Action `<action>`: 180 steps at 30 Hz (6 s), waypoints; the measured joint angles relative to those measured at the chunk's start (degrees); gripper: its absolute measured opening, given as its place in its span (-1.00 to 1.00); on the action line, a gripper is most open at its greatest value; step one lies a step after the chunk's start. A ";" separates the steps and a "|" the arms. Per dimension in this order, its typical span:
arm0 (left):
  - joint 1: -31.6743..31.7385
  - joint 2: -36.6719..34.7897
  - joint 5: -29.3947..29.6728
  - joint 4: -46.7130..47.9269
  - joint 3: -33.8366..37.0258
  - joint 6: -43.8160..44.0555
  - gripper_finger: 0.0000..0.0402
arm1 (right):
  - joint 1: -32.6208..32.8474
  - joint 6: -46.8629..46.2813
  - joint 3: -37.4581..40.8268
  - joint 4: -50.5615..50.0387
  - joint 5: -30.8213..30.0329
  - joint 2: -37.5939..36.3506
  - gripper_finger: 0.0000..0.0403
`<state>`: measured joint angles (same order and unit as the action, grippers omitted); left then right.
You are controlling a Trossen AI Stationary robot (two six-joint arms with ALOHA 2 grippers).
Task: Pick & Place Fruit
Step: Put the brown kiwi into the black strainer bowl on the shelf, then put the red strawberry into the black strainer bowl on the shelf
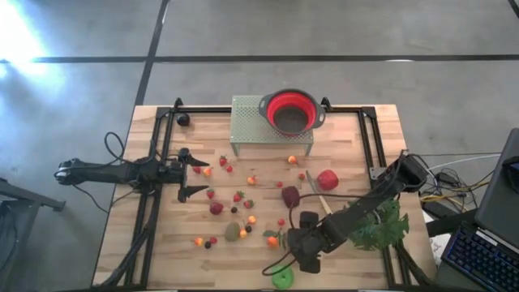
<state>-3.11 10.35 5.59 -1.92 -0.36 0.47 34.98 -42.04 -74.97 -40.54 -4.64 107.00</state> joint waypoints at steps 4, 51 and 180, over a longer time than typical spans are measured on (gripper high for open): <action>0.02 0.00 0.01 0.01 0.02 0.00 0.93 | 0.00 -0.73 1.36 1.83 0.12 0.00 0.81; 0.01 0.02 0.00 0.01 0.02 0.01 0.93 | -0.02 0.05 9.56 13.25 2.13 -0.02 0.10; 0.01 0.00 0.01 0.01 0.02 0.00 0.93 | -57.27 40.77 -4.47 -2.35 1.50 -29.89 0.07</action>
<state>-3.11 10.35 5.61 -1.91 -0.34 0.47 -22.29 -1.27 -79.44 -42.89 -3.14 77.11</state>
